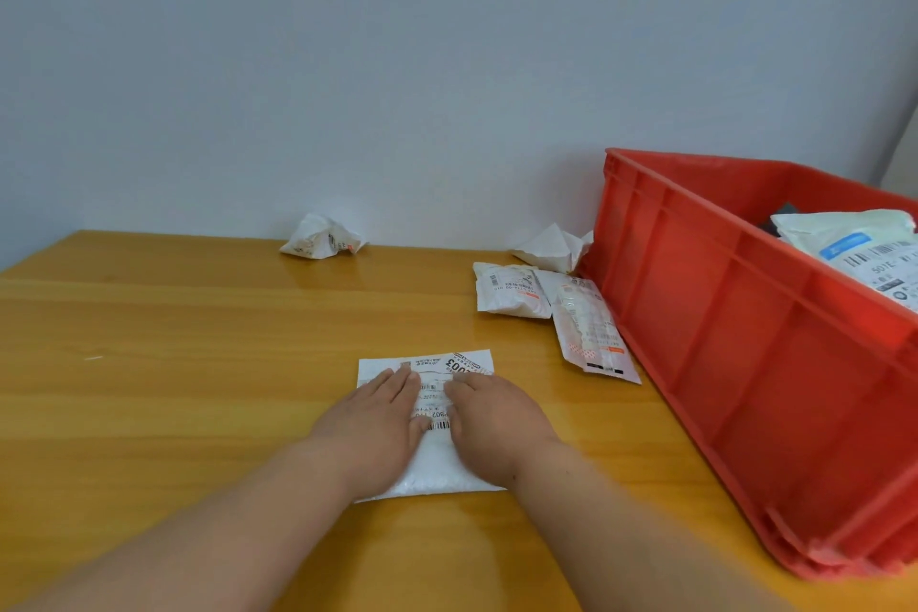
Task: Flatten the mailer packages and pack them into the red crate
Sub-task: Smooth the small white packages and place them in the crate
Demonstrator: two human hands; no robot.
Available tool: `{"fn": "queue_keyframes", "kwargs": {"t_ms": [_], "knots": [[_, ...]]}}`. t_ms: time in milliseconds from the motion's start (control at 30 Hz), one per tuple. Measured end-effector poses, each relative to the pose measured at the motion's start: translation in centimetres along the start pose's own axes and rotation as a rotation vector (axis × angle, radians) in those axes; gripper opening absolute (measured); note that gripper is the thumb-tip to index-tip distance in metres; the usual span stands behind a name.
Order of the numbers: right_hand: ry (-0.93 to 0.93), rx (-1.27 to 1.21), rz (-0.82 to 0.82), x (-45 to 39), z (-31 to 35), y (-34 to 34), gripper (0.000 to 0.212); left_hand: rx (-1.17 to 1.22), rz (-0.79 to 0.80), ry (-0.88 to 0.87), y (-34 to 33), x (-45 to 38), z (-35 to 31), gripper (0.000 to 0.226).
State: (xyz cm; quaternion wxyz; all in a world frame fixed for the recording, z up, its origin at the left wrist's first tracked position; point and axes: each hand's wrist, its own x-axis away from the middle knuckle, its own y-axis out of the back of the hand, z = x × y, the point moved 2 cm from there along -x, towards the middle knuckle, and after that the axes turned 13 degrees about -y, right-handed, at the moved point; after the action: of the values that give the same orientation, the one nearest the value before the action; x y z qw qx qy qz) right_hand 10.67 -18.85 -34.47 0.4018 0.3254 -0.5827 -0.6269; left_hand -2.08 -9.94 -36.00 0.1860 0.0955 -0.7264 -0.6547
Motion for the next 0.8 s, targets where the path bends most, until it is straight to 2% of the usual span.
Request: {"fn": "queue_keyframes", "kwargs": {"t_ms": [67,167,233,367,467,533,600,800], "knots": [[-0.006,-0.048,0.099,0.4,-0.5,0.2,0.048,0.066,0.087,-0.018,0.0,0.4,0.0,0.077],[-0.003,-0.030,0.219,0.8,-0.8,0.4,0.063,0.121,0.211,-0.057,0.6,0.6,0.4,0.135],[0.012,-0.003,0.257,1.0,-1.0,0.4,0.069,0.130,0.288,-0.078,1.4,0.6,0.4,0.151],[0.012,0.015,0.277,1.1,-1.2,-0.1,0.069,0.116,0.378,-0.088,1.9,0.5,0.4,0.156],[-0.001,0.056,0.258,1.4,-1.0,-0.7,0.066,0.060,0.357,-0.071,1.5,0.4,0.3,0.137],[-0.011,0.072,0.238,1.7,-1.1,-1.1,0.065,0.038,0.340,-0.073,1.4,0.5,-0.1,0.137],[-0.015,0.072,0.220,2.0,-1.2,-1.4,0.064,0.036,0.311,-0.095,1.2,0.9,-0.2,0.143],[-0.036,0.086,0.176,2.7,-0.9,-1.2,0.063,0.001,0.127,-0.146,-0.4,2.5,-0.4,0.141]]}}
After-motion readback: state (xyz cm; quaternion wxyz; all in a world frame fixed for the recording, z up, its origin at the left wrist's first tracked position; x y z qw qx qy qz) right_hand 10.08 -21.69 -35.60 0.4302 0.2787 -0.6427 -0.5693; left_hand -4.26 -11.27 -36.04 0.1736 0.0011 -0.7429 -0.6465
